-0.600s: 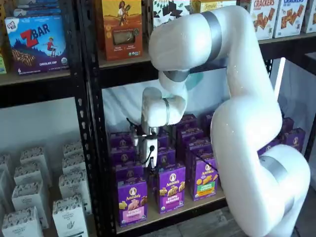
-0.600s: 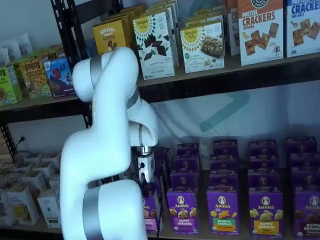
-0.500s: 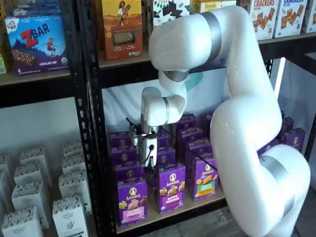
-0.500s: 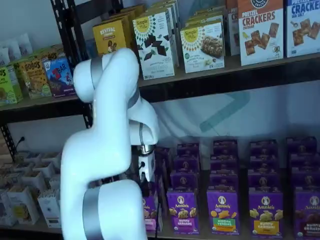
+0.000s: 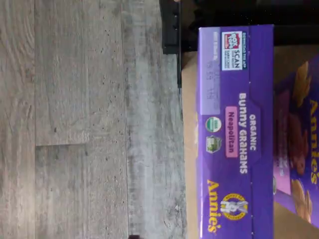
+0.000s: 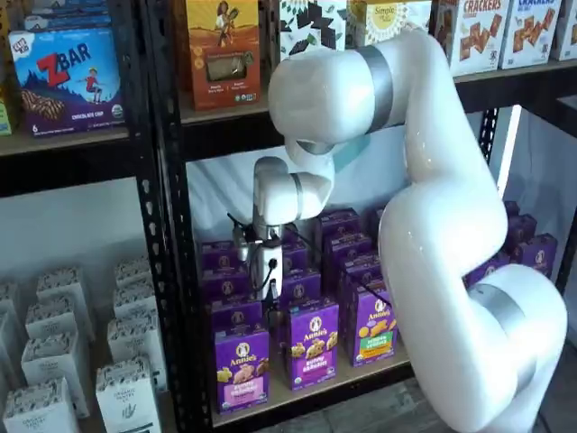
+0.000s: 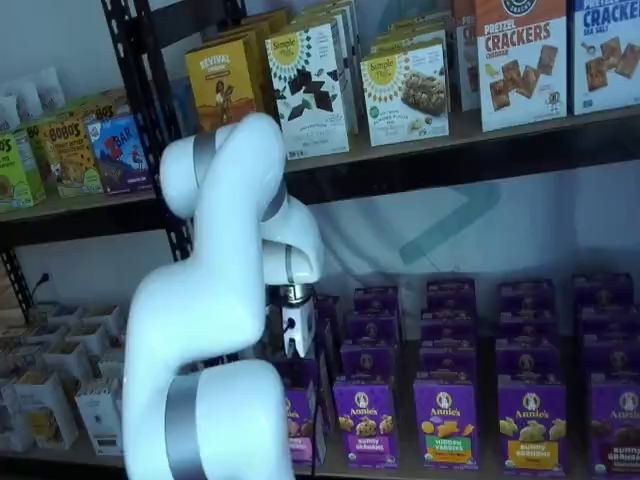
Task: Pick up the purple box with a pink patch in the middle, on the bottom shelf, the first box from the left
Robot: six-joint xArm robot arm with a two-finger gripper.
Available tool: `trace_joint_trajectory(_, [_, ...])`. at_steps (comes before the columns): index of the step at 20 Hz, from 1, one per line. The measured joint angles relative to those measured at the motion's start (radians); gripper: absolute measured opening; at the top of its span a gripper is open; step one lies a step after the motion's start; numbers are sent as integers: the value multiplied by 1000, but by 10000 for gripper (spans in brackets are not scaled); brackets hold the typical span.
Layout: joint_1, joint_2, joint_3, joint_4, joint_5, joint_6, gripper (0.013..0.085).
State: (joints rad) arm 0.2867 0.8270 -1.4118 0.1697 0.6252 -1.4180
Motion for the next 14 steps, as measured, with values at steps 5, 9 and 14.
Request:
trace_joint_trajectory(5, [11,32,-44,-7,24,17,850])
trace_joint_trajectory(9, [18,47,-63,-14,34,32,850])
trace_joint_trajectory(14, [26,57,-72,-23,41,47,850])
